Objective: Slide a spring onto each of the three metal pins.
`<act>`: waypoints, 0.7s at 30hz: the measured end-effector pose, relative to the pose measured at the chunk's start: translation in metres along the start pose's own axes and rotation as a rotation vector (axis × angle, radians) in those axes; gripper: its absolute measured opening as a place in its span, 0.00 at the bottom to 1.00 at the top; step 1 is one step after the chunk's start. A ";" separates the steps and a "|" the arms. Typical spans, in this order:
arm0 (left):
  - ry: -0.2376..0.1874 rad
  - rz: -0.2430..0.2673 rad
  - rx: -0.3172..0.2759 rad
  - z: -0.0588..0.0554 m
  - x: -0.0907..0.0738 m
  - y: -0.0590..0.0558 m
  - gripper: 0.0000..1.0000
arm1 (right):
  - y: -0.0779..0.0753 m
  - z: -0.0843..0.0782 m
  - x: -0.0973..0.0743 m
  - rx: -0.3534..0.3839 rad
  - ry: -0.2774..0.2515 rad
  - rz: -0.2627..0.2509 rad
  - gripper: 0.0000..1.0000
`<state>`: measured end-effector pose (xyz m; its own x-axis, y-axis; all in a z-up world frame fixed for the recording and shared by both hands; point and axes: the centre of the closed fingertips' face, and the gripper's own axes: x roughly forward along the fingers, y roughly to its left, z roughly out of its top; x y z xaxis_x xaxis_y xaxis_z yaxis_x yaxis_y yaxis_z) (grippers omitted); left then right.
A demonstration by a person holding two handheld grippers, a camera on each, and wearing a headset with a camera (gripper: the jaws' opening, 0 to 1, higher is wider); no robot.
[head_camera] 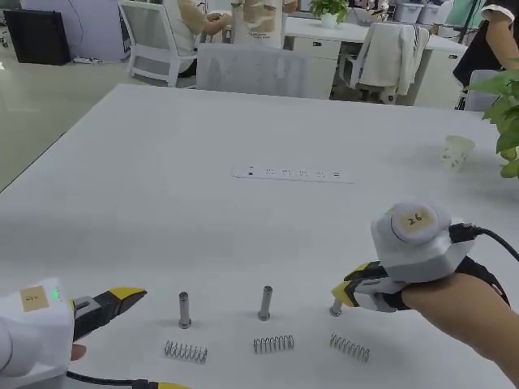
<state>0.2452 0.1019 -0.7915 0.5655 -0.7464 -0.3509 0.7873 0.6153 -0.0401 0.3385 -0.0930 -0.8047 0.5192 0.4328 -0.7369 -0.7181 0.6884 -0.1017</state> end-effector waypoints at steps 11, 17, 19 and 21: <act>0.000 -0.001 0.000 -0.001 0.000 -0.002 0.91 | -0.003 -0.007 -0.011 0.001 -0.004 -0.013 0.16; 0.000 0.001 -0.001 0.000 0.000 -0.001 0.91 | -0.004 -0.013 -0.017 0.005 -0.006 -0.019 0.16; -0.001 0.000 -0.001 0.000 0.001 -0.001 0.91 | -0.003 -0.015 -0.018 0.003 -0.010 -0.020 0.17; -0.001 0.001 -0.001 0.000 0.001 -0.001 0.91 | -0.002 -0.018 -0.020 0.005 -0.007 -0.016 0.17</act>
<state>0.2448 0.1009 -0.7919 0.5662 -0.7462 -0.3501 0.7867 0.6160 -0.0408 0.3211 -0.1132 -0.8024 0.5338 0.4261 -0.7304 -0.7077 0.6978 -0.1101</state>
